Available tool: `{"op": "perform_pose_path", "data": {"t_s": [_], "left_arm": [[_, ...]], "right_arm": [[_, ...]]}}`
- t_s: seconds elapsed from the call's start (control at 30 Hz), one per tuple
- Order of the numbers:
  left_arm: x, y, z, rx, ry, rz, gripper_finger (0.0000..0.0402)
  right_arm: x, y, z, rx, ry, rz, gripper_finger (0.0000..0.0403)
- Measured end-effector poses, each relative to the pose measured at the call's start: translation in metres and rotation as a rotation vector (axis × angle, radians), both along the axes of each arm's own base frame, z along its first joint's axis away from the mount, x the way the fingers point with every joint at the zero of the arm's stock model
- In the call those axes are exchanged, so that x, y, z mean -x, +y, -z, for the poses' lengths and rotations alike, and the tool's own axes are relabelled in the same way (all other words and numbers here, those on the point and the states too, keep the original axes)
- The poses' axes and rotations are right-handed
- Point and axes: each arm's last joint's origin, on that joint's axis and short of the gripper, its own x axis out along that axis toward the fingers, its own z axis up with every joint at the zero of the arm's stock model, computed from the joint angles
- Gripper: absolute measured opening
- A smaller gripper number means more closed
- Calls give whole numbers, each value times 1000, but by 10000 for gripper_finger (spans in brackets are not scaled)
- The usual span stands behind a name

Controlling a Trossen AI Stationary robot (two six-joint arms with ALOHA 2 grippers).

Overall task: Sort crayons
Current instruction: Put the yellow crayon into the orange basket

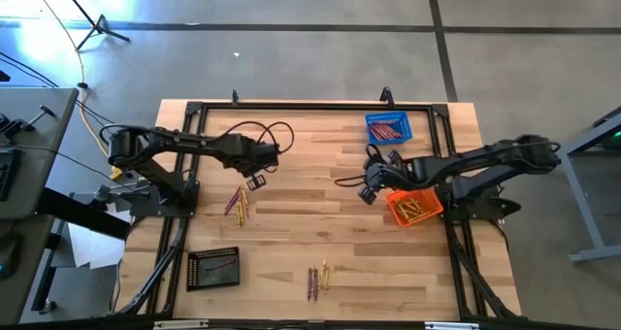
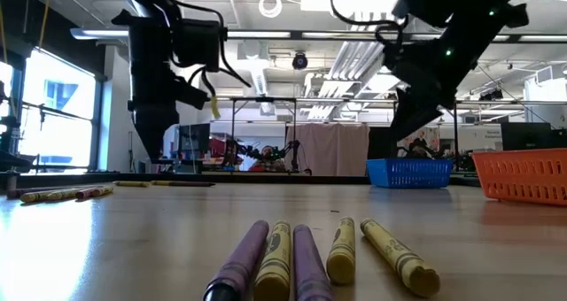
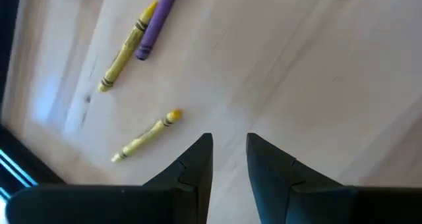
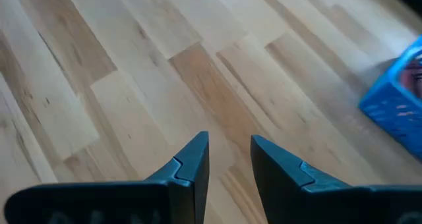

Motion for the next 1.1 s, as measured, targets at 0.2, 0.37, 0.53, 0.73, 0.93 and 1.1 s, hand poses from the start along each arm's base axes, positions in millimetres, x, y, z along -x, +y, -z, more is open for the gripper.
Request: {"op": "perform_pose_path", "data": {"t_s": [0.2, 0.37, 0.53, 0.73, 0.93, 1.1], "left_arm": [[6, 19, 1, 73, 77, 176, 80], [16, 51, 5, 137, 78, 160, 80], [33, 78, 6, 280, 13, 135, 80], [52, 103, 6, 289, 0, 49, 80], [65, 118, 8, 297, -5, -13, 80], [66, 123, 23, 351, 47, 5, 80]], "right_arm": [[-4, -6, 10, -47, 37, -2, 99], [-5, -3, 11, -49, 37, -16, 99], [-5, 1, 11, -49, 37, -32, 99], [-6, 3, 10, -49, 29, -40, 99], [-6, 3, 10, -49, 26, -40, 99], [-6, 3, 10, -49, 26, -40, 99]]}}
